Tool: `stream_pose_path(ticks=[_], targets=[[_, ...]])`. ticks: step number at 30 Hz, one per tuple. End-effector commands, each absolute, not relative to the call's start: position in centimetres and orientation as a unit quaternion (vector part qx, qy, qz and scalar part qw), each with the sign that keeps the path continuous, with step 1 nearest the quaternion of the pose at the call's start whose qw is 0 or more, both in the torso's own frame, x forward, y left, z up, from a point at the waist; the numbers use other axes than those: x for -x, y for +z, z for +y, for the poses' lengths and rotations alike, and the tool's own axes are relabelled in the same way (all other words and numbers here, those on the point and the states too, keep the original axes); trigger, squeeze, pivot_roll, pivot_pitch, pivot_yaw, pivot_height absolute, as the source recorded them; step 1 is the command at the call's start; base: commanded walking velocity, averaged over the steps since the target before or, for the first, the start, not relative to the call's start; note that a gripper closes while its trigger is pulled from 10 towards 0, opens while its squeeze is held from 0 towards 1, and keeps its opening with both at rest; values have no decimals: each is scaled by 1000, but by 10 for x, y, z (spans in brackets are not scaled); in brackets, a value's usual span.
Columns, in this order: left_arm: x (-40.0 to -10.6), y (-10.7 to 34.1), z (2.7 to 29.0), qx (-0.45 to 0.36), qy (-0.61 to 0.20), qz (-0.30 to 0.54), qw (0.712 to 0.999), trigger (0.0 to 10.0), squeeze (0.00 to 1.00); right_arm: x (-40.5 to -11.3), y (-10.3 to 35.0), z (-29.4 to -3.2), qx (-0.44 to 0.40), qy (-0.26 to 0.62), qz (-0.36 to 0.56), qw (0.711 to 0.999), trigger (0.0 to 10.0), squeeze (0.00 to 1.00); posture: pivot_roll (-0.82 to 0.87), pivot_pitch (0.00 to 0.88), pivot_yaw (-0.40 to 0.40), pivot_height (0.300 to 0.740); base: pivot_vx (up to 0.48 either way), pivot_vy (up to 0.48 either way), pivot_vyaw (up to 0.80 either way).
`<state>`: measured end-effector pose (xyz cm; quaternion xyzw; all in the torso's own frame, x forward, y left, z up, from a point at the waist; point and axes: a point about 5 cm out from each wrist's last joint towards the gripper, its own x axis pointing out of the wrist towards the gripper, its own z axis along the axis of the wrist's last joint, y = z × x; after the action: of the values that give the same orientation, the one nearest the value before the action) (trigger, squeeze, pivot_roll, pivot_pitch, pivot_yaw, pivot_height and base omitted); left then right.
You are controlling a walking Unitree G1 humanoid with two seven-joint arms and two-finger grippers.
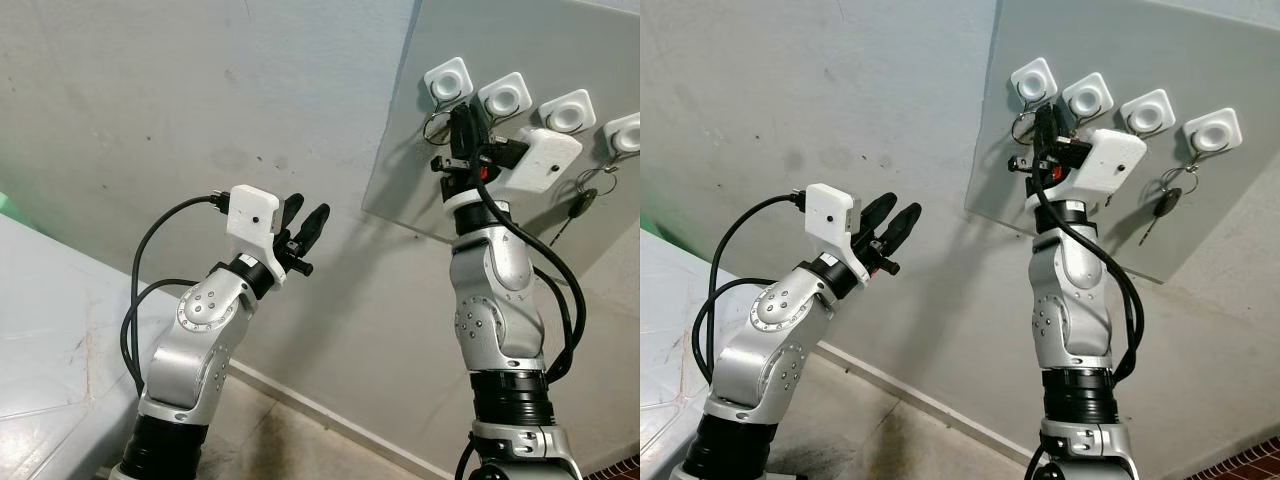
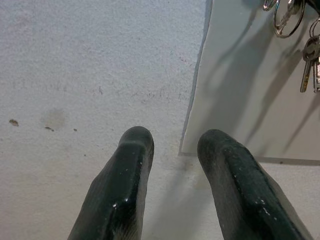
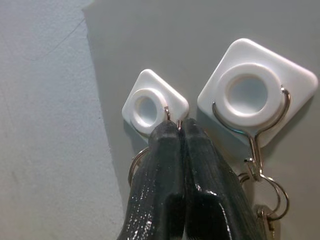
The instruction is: Hang keys on a hook
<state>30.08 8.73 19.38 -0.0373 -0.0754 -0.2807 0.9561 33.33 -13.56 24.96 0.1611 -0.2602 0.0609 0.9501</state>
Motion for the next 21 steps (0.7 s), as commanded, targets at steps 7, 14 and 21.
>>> stream_pose_path(ticks=[7,14,21], targets=[[-300,197,83,36,-291,-78,953,10000,0,-330,262,-133,-167,73,-280,942,10000,0,106,0,-80,740,0,0,0],[-300,197,83,36,-290,-77,953,10000,0,-326,263,-130,-173,101,-290,936,10000,0,108,0,-81,740,0,0,0],[-300,197,83,36,-289,-77,953,10000,0,-326,265,-129,-169,95,-280,940,10000,0,109,0,-82,740,0,0,0]])
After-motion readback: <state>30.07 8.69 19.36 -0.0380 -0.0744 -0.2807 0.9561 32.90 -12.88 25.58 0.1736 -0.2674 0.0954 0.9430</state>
